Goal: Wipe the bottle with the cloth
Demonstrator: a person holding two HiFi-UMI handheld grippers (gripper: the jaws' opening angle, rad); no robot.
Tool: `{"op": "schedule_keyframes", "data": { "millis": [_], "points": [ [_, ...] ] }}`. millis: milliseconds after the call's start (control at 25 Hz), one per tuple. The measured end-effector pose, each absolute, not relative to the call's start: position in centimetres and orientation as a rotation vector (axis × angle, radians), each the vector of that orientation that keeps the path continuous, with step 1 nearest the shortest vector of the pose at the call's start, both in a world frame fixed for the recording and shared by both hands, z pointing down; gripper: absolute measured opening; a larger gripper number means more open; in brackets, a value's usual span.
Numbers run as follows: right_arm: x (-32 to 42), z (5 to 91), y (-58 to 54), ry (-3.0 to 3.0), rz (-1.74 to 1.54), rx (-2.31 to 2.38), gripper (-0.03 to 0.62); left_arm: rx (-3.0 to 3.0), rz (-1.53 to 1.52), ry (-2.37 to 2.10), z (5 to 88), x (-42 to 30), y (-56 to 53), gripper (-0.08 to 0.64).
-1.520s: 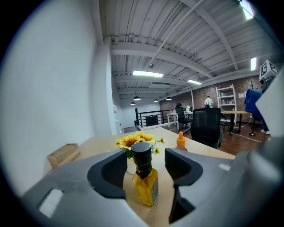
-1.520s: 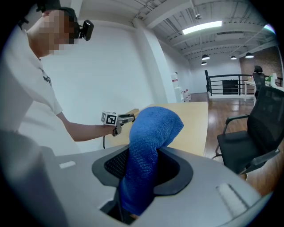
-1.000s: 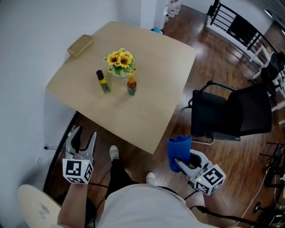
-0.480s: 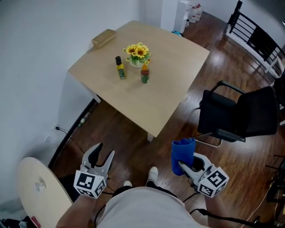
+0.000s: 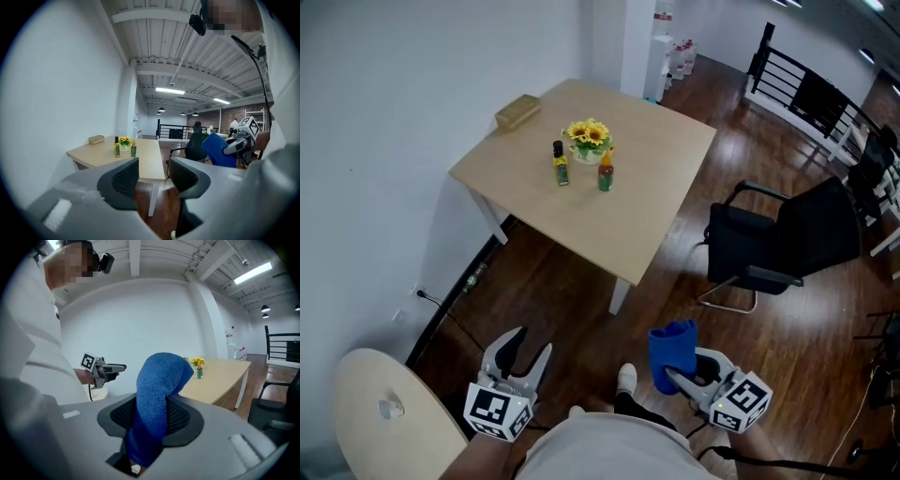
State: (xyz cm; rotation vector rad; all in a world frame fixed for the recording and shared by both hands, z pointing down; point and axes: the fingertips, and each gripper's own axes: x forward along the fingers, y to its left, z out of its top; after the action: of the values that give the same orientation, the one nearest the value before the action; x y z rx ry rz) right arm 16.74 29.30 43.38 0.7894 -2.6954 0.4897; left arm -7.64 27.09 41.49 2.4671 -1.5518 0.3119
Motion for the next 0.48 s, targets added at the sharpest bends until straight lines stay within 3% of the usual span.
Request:
{"op": "schedule_keyframes", "data": {
  "millis": [480],
  "points": [
    [9.8,43.1,39.8,-2.685,0.417,0.76,0.156,2.519,0.289,-1.438,43.6,-11.1,37.6,0.212]
  ]
}}
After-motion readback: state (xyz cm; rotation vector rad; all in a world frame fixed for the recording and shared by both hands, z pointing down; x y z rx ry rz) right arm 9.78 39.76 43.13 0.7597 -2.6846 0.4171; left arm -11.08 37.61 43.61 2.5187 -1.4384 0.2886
